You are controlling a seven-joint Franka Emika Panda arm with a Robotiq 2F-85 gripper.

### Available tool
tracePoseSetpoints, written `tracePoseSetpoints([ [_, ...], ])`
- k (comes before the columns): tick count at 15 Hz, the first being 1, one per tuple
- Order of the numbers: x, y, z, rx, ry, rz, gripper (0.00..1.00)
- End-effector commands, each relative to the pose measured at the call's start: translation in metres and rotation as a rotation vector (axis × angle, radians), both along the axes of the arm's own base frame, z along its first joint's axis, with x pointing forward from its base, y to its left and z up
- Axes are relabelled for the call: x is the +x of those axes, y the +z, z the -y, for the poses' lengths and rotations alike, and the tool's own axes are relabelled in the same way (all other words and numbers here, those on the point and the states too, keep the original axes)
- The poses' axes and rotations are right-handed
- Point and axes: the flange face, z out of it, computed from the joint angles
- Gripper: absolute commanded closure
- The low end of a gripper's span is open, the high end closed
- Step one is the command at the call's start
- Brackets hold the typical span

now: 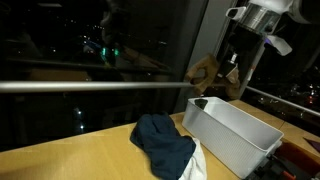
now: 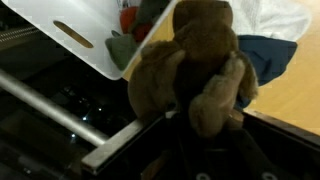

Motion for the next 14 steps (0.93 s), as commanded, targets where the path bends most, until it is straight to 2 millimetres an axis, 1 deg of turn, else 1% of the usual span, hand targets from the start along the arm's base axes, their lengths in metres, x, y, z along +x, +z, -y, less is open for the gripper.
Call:
tracePoseSetpoints([
  [1,0.02,-0.015,-0.053,-0.02,0.067,-0.038,0.96],
  [2,0.022,-0.019,-0.062,-0.014,0.079,-0.054,0.61],
  [3,0.025,-0.029,-0.064,-0.01,0.082,-0.075,0.6],
  [4,0.03,-0.036,-0.065,-0.01,0.083,-0.091,0.54],
  [6,0.036,-0.051,-0.056,-0.005,0.071,-0.121,0.4],
  [8,0.04,-0.06,-0.043,0.005,0.055,-0.139,0.25],
  [11,0.045,-0.068,-0.015,0.028,0.019,-0.158,0.04],
  [12,0.047,-0.068,-0.005,0.036,0.004,-0.163,0.01],
  [14,0.052,-0.072,0.023,0.048,-0.035,-0.168,0.0],
])
